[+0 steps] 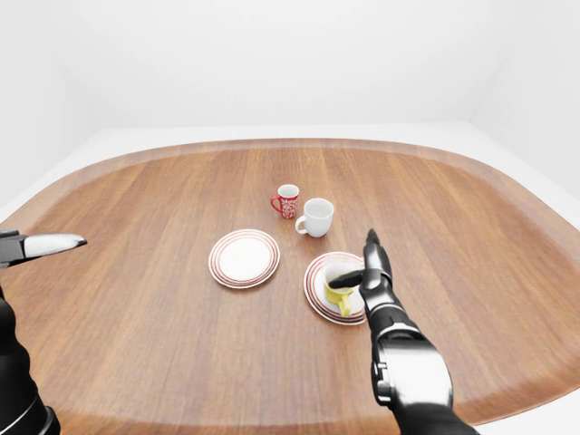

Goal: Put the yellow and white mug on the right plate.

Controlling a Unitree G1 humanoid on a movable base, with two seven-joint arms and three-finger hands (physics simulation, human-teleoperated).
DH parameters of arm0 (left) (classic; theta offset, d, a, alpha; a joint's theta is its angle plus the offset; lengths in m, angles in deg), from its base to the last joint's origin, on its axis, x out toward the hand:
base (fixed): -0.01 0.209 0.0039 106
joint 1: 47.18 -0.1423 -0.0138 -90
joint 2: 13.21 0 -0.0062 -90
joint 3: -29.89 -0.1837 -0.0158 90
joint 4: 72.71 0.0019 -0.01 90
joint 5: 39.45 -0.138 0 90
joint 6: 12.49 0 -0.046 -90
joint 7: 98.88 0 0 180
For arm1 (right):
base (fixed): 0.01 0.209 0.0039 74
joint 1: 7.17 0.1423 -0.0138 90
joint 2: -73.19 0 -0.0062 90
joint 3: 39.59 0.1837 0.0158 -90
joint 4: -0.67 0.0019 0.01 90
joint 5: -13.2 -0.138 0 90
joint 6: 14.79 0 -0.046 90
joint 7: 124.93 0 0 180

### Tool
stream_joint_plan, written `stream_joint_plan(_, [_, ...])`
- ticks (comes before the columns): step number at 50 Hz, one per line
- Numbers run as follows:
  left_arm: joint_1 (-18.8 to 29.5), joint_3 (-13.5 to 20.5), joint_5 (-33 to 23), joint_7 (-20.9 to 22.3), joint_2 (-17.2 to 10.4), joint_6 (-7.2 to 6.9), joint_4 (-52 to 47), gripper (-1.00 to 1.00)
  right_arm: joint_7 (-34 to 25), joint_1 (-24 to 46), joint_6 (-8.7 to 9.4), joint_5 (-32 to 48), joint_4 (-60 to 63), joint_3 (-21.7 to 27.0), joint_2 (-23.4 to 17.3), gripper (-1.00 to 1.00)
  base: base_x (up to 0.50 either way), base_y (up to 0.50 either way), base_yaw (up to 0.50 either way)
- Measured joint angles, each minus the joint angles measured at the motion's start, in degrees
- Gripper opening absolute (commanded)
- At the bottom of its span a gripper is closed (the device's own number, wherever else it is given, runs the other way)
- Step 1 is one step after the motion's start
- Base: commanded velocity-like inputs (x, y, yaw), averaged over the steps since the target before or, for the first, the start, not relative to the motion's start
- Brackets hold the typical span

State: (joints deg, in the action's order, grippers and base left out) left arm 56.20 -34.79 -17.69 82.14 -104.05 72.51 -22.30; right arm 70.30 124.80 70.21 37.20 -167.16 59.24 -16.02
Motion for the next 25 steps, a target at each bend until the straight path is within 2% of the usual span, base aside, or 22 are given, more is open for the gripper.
stream_joint_plan(5, [0.0,0.0,-0.1,0.0,0.0,0.0,0.1,1.0,-6.7,0.9,0.0,-0.5,1.0,-1.1,-0.8,1.0,0.0,0.0,0.0])
stream_joint_plan(13, [-0.2,-0.3,-0.4,0.2,0.2,0.0,0.2,1.0,-20.8,1.0,0.37,-1.4,7.8,-2.9,-2.9,1.0,0.0,0.0,0.0])
stream_joint_plan(17, [-0.3,-0.4,-0.6,0.2,0.3,0.0,0.2,1.0,-27.8,-0.6,2.75,-2.2,15.4,-2.9,-3.8,1.0,0.0,0.0,0.0])
stream_joint_plan(24, [-0.3,-0.5,-0.8,0.4,0.4,0.0,0.2,1.0,-37.7,-4.5,9.7,-3.1,32.4,-1.9,-4.9,1.0,0.0,0.0,0.0])
stream_joint_plan(25, [-0.3,-0.5,-0.8,0.4,0.4,0.0,0.2,1.0,-38.9,-5.1,10.0,-3.1,35.1,-1.7,-5.1,1.0,0.0,0.0,0.0])
